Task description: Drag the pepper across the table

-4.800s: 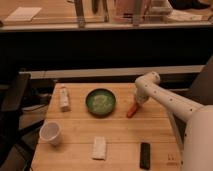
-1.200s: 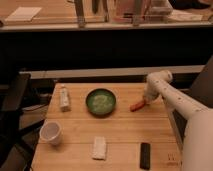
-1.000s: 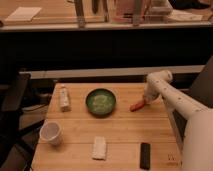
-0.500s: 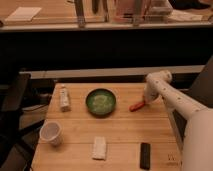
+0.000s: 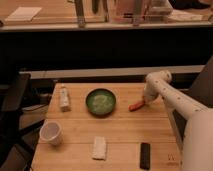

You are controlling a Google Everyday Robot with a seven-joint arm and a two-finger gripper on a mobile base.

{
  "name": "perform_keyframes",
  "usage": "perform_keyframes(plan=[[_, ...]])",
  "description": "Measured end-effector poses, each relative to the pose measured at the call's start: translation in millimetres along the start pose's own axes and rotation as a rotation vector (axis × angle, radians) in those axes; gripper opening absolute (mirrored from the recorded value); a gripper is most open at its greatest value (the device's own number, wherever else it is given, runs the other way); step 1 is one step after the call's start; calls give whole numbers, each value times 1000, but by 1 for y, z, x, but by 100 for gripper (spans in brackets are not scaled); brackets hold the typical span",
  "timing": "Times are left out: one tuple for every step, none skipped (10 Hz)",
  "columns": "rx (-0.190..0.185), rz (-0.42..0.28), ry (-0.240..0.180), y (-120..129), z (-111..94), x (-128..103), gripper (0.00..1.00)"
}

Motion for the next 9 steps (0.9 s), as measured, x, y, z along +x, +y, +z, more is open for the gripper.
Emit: perform_keyframes(plan=[[0,4,0,0,0,-1,0],[-1,8,-1,0,0,-1,0],[-2,13,-3,0,0,-2,0],[-3,17,-5,0,0,-2,0],[-5,20,-6,1,0,-3,0],[-5,23,-6,1,0,-3,0],[-6,28,-6,2,0,-4,0],[-7,32,-7,2,-1,-5,0],[-9,38,-8,3,0,-5,0]])
